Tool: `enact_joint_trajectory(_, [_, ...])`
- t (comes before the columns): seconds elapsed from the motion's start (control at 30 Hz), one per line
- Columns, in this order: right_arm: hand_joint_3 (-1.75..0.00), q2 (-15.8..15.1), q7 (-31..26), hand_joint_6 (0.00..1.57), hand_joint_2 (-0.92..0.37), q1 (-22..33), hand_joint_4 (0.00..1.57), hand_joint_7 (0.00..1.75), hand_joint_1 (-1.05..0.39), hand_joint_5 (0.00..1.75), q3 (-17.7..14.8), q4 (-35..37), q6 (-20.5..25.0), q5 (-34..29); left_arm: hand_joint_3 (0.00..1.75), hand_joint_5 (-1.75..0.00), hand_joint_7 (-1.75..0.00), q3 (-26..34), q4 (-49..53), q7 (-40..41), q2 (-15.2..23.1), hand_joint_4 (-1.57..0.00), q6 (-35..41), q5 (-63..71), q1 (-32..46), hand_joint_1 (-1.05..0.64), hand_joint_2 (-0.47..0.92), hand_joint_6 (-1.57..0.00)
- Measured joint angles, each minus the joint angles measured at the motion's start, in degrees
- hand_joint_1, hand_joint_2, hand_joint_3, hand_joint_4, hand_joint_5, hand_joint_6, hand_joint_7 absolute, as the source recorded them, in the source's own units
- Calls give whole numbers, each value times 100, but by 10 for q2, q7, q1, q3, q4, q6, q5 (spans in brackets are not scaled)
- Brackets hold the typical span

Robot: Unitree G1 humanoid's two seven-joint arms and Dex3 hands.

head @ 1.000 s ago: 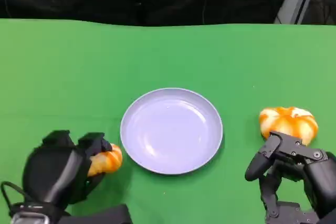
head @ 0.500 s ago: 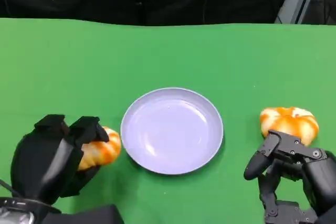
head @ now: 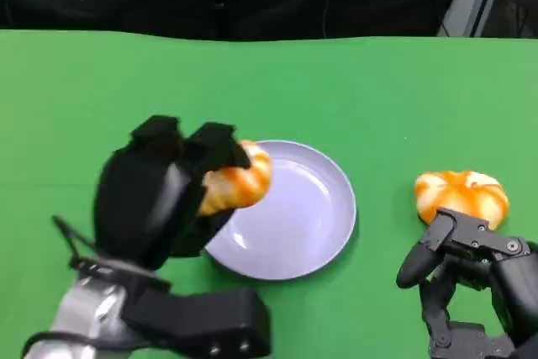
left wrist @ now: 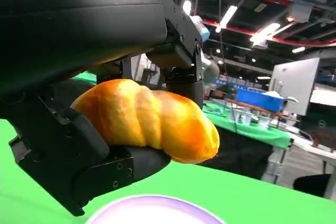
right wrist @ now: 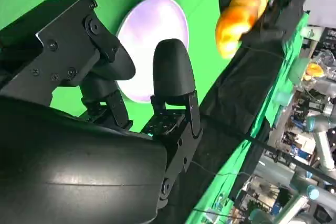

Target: Grasp the bread from the table and place it into the plate.

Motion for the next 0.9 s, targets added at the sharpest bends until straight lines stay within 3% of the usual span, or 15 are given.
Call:
enact_joint_trajectory(0.07, [-137, -1, 0, 73, -40, 1, 77, 145, 10, 167, 0, -1, 0, 0, 125, -175, -167, -13, 23, -2, -15, -87, 3, 1, -17, -21, 40, -72])
enact_joint_trajectory(0.3, [-137, -1, 0, 72, -40, 4, 77, 146, 10, 169, 3, -4, 0, 0, 115, -175, -152, -52, 111, -20, -60, -82, 29, 1, -89, -21, 42, -75])
enact_joint_trajectory(0.37, [-137, -1, -1, 73, -40, 4, 77, 146, 10, 168, 5, -4, -1, 0, 106, -174, -137, -61, 142, -21, -69, -76, 30, 0, -109, -22, 48, -75])
enact_joint_trajectory(0.4, [-137, -1, -1, 73, -40, 5, 77, 146, 10, 168, 6, -5, -1, 0, 98, -166, -123, -66, 157, -24, -72, -73, 33, 0, -119, -23, 52, -75])
enact_joint_trajectory(0.43, [-137, 0, -1, 73, -40, 6, 77, 146, 10, 168, 7, -5, -1, 0, 83, -144, -99, -70, 167, -35, -75, -66, 40, -1, -128, -26, 61, -69])
enact_joint_trajectory(0.47, [-137, 0, -1, 72, -41, 6, 77, 146, 9, 168, 8, -6, -1, 0, 51, -110, -63, -73, 173, -54, -79, -50, 53, -2, -135, -30, 78, -58])
enact_joint_trajectory(0.53, [-136, 0, -1, 72, -41, 7, 77, 145, 8, 168, 10, -7, -1, 1, 32, -70, -25, -85, 175, -122, -80, -20, 97, -2, -147, -44, 89, -38])
enact_joint_trajectory(0.6, [-136, 0, 0, 72, -40, 8, 77, 146, 8, 168, 12, -9, 0, 1, 31, -48, -11, -100, 171, -189, -76, -6, 142, 15, -153, -57, 91, -23])
enact_joint_trajectory(0.63, [-136, 0, 0, 73, -40, 8, 77, 146, 8, 167, 12, -9, 0, 1, 32, -28, -6, -110, 167, -217, -73, -2, 164, 28, -154, -66, 92, -16])
enact_joint_trajectory(0.73, [-135, 0, 0, 73, -40, 9, 77, 146, 7, 168, 13, -11, 2, 1, 36, -6, -2, -129, 151, -268, -67, 0, 209, 55, -155, -78, 92, -6])
enact_joint_trajectory(0.9, [-136, -1, 3, 74, -40, 9, 78, 146, 8, 168, 13, -14, 2, 2, 47, 0, 0, -144, 129, -350, -55, 0, 244, 65, -156, -91, 92, 0])
